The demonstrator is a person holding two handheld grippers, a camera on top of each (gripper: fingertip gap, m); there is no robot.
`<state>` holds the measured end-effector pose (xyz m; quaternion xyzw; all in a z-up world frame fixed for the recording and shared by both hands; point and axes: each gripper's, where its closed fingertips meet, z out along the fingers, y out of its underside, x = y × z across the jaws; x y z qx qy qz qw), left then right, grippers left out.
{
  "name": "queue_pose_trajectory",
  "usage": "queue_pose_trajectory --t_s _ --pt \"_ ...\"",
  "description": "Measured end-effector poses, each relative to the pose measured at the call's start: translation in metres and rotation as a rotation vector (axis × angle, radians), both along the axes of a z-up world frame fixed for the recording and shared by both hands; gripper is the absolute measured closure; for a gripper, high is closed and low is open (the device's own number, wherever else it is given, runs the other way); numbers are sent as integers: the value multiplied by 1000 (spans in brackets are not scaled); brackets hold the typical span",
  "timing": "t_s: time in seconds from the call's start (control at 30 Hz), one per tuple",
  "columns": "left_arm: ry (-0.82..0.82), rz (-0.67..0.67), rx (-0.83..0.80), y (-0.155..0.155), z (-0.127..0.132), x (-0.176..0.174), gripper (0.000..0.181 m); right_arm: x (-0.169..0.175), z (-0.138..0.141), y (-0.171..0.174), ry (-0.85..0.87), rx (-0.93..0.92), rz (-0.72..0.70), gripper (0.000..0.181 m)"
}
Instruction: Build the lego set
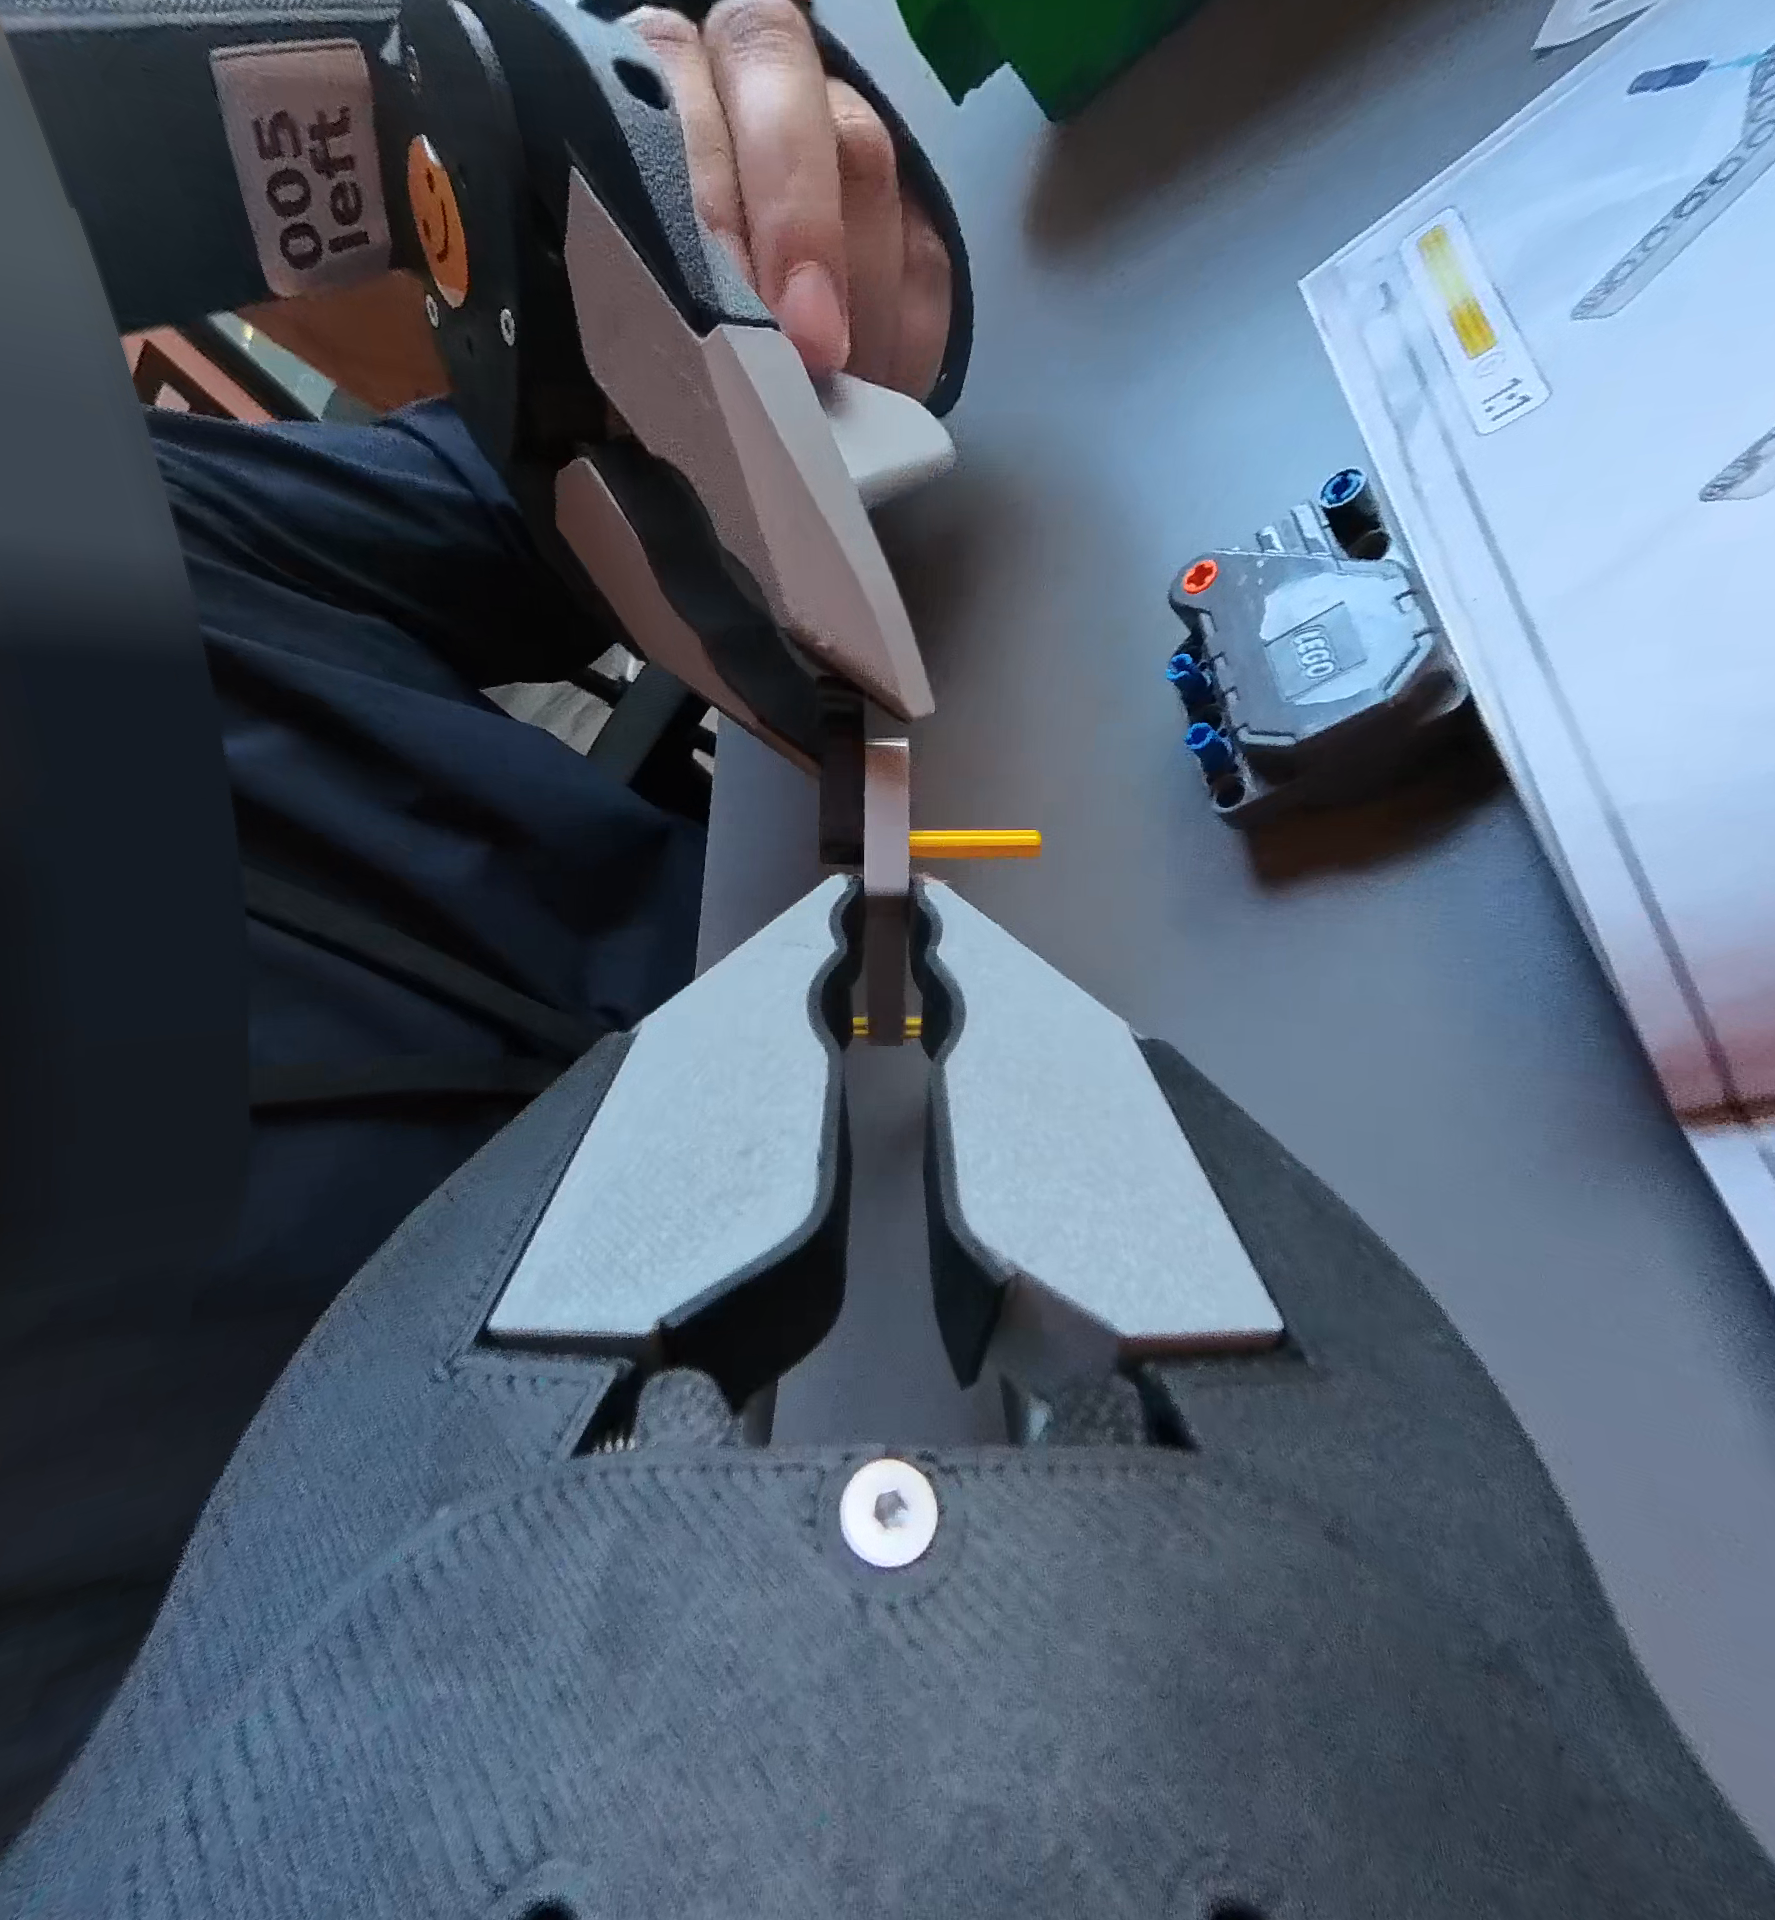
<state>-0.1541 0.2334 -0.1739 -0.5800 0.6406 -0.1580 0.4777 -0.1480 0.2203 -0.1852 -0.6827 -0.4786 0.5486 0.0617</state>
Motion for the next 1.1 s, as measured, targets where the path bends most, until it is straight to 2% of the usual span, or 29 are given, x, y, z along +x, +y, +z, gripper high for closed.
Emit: queue_pose_trajectory --t_s 0.13,0.23,0.33,0.5,0.63,0.77,0.9,1.03,1.1 --pt "14 25 -5 4 -2 -2 166 0 -1 2 1 -4 -8 177" --pt "-22 95 -79 16 0 -8 166 2 2 11 6 79 -42 167" --pt "-102 165 -243 28 2 -14 167 2 6 24 12 261 -91 164" --pt "-272 217 -610 37 4 -19 167 -4 29 29 121 452 -126 144" --pt "-361 228 -825 39 3 -22 167 -8 27 39 97 603 -182 136" --pt "-388 248 -851 42 3 -24 167 -12 23 42 81 621 -197 138" --pt "-415 253 -785 46 12 -26 167 -13 17 42 58 611 -192 138" --pt "-388 268 -760 46 9 -28 167 -11 19 43 69 619 -202 161" --pt "-365 278 -742 46 6 -29 167 -11 17 44 60 615 -201 161"
